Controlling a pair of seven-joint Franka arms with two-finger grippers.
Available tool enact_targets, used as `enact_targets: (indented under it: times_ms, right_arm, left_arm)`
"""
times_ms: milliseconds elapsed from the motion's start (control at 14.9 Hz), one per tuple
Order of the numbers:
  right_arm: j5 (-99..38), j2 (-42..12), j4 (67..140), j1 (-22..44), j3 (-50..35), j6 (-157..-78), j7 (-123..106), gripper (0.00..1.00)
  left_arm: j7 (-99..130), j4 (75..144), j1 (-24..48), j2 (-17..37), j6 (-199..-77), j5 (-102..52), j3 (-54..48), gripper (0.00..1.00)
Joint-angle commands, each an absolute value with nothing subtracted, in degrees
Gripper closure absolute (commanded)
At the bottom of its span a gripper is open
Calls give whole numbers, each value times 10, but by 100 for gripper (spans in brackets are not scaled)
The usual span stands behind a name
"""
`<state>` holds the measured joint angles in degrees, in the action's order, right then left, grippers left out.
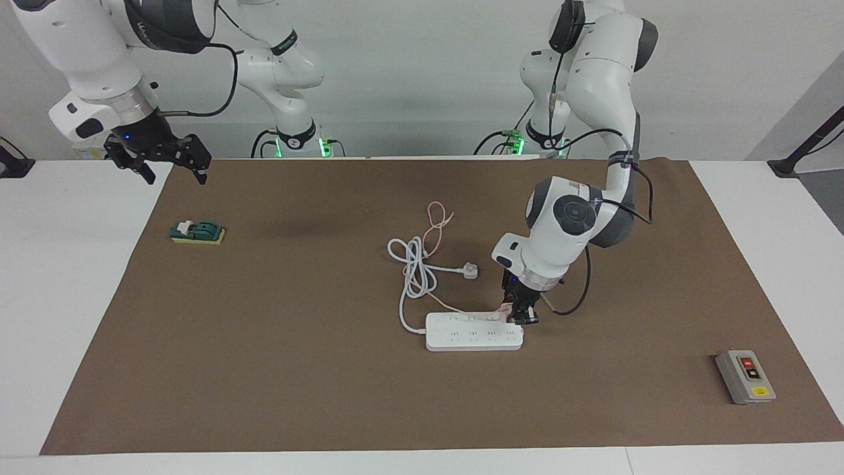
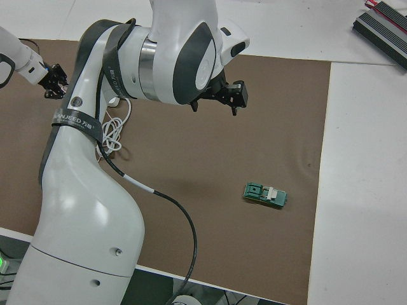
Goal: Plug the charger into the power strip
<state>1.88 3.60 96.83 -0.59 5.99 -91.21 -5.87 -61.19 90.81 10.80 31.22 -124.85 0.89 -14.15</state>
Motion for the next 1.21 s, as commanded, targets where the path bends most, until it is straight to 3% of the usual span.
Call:
enact_targets:
  times_ms: [0,402,939,1140]
  right_arm:
    - [24,37,966,-8,58,-904,-60,0]
    - [24,37,966,-9,58,-904,-60,0]
    - [24,37,966,-9,58,-904,-60,0]
    - [24,37,966,-8,58,-904,-60,0]
  left_arm:
    - [-602,903,95,302,-1216,4,-153,0]
    - [-580,909,84,226,-1189,-66,-148,0]
    - [-366,904,26,85,-989,-69,-145,0]
    - [-284,906,-27,40,-901,-65,-146,0]
